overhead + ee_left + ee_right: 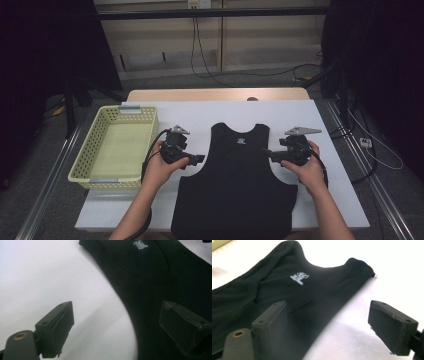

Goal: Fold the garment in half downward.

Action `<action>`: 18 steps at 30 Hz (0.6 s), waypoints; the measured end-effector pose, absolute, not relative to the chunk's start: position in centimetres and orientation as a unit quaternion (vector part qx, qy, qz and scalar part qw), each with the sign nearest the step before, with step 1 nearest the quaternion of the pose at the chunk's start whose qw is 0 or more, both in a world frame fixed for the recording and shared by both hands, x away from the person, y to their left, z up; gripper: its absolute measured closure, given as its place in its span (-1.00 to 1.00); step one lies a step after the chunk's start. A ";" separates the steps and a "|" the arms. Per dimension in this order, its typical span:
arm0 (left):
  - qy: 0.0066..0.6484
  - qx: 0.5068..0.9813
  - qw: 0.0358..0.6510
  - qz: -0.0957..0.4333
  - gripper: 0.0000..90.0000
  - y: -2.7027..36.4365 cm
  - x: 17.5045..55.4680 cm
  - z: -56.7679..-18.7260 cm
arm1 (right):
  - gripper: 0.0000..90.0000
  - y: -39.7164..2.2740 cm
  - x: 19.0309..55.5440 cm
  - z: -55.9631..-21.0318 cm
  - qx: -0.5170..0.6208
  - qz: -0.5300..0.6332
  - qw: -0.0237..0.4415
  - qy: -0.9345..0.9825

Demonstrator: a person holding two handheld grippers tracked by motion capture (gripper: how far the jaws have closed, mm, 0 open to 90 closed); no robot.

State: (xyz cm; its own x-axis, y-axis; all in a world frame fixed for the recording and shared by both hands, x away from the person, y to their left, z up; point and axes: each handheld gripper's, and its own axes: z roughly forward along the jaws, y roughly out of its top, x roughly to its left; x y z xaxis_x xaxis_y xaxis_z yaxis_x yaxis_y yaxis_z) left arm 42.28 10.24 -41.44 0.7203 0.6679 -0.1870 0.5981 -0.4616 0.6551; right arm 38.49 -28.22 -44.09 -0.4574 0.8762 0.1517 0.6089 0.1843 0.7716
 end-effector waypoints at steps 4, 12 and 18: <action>0.367 0.857 0.360 0.051 -0.71 10.3 42.3 -41.2 | -0.61 -28.5 38.5 -44.3 0.498 0.400 0.168 0.751; 0.372 0.854 0.358 0.055 -0.71 10.5 41.9 -40.8 | -0.59 -29.2 39.0 -44.6 0.518 0.398 0.168 0.739; 0.371 0.853 0.363 0.054 -0.71 10.6 41.8 -40.5 | -0.54 -29.3 39.6 -44.8 0.521 0.388 0.173 0.740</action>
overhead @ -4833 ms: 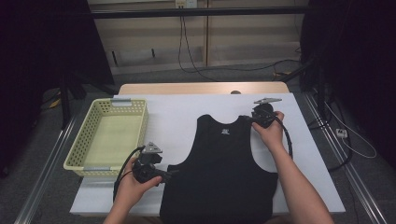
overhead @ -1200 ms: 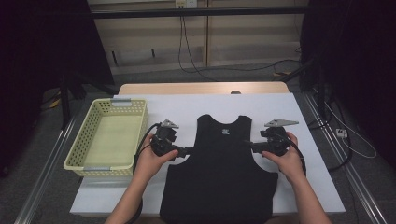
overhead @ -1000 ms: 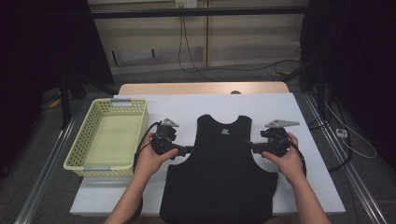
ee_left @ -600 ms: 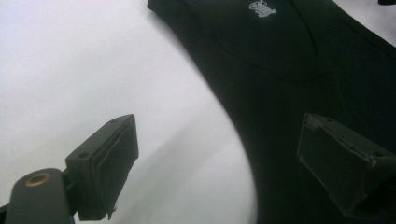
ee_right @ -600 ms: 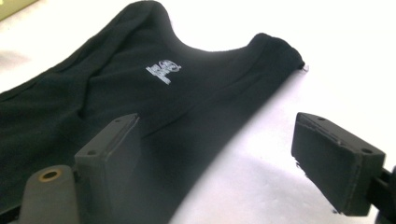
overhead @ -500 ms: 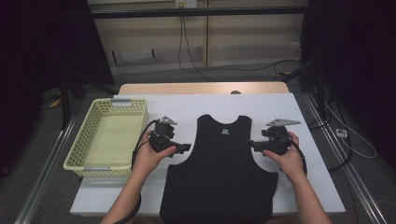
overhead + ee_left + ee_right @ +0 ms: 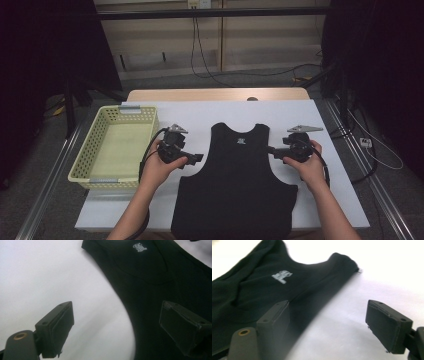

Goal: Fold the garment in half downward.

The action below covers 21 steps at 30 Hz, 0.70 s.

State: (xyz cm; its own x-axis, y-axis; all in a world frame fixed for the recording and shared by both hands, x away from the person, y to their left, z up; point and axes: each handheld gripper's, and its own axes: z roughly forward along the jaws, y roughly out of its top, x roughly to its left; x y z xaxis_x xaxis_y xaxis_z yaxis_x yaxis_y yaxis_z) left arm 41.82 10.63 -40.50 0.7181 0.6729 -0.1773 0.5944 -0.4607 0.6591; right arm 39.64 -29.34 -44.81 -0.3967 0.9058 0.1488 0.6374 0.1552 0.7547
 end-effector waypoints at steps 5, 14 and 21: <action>0.374 0.851 0.366 0.048 -0.71 10.9 42.0 -40.7 | -0.48 -29.5 41.1 -45.1 0.536 0.381 0.167 0.735; 0.376 0.854 0.356 0.048 -0.71 11.3 42.1 -41.4 | -0.41 -28.2 45.5 -45.7 0.545 0.358 0.198 0.732; 0.367 0.859 0.353 0.046 -0.72 11.2 42.2 -41.3 | -0.27 -26.7 47.6 -46.6 0.543 0.335 0.203 0.743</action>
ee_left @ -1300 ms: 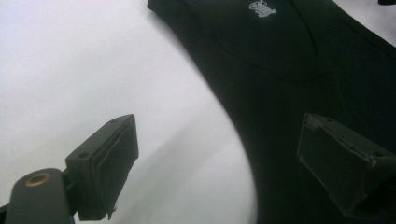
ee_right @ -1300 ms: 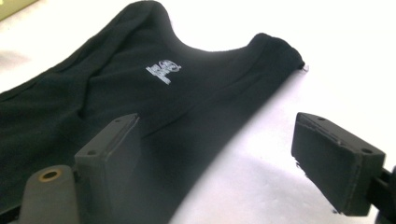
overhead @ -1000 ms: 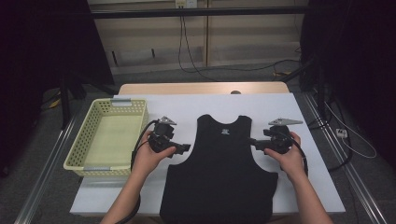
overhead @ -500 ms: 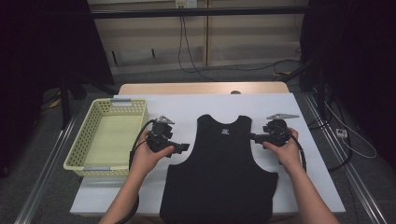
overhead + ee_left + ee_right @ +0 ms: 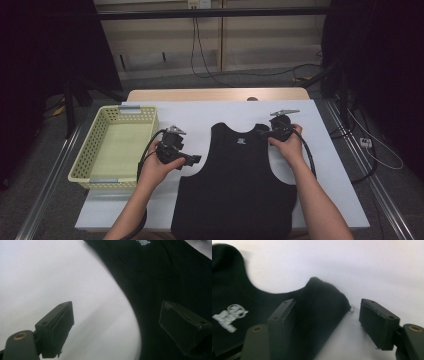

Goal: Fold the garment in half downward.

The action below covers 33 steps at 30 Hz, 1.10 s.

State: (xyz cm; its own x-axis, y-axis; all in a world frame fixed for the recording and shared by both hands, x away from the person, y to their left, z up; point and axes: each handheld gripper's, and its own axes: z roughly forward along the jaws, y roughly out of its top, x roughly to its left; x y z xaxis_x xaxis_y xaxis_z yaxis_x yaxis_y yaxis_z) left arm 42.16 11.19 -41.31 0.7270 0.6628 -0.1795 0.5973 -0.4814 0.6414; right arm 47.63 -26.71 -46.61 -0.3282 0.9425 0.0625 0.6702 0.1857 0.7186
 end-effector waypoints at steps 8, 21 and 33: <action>0.361 0.857 0.365 0.042 -0.72 11.0 41.7 -41.1 | 0.82 -25.6 47.5 -46.8 0.528 0.383 0.165 0.740; 0.366 0.855 0.364 0.041 -0.72 11.0 42.4 -41.3 | 0.84 -23.3 43.3 -42.6 0.430 0.459 0.133 0.766; 0.360 0.857 0.365 0.039 -0.72 9.8 42.7 -40.9 | 0.83 -21.6 37.2 -42.3 0.352 0.476 0.104 0.800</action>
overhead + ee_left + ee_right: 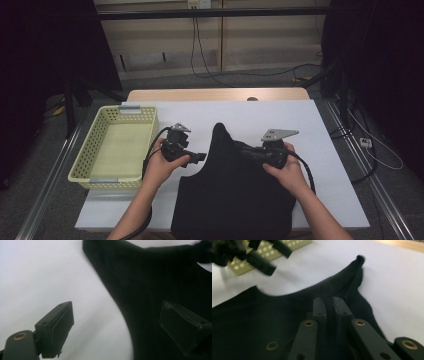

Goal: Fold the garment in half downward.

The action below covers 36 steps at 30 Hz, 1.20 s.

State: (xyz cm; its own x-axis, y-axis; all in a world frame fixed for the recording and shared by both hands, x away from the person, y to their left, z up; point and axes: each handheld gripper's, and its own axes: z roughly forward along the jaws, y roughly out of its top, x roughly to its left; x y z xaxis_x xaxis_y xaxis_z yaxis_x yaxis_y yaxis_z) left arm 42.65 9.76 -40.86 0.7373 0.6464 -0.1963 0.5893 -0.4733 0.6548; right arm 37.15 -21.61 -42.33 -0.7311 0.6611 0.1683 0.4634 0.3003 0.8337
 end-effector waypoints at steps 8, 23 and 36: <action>0.363 0.859 0.359 0.047 -0.72 8.6 43.4 -40.9 | 0.82 -21.6 33.8 -44.1 0.325 0.462 0.070 0.823; 0.353 0.870 0.343 0.025 -0.72 3.3 47.6 -42.4 | 0.82 -21.5 32.5 -45.4 0.318 0.452 0.047 0.833; 0.345 0.878 0.331 0.015 -0.44 0.0 48.9 -44.3 | 0.82 -21.5 32.5 -45.5 0.322 0.448 0.054 0.832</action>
State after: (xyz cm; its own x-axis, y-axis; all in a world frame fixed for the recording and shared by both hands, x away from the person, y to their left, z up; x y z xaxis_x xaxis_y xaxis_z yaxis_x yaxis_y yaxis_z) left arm 48.88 -0.02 -44.34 0.7621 0.6152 -0.2019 0.5957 -0.5438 0.5911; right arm 32.49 -21.51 -45.47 -0.7865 0.5845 0.1996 0.4882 0.3902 0.7806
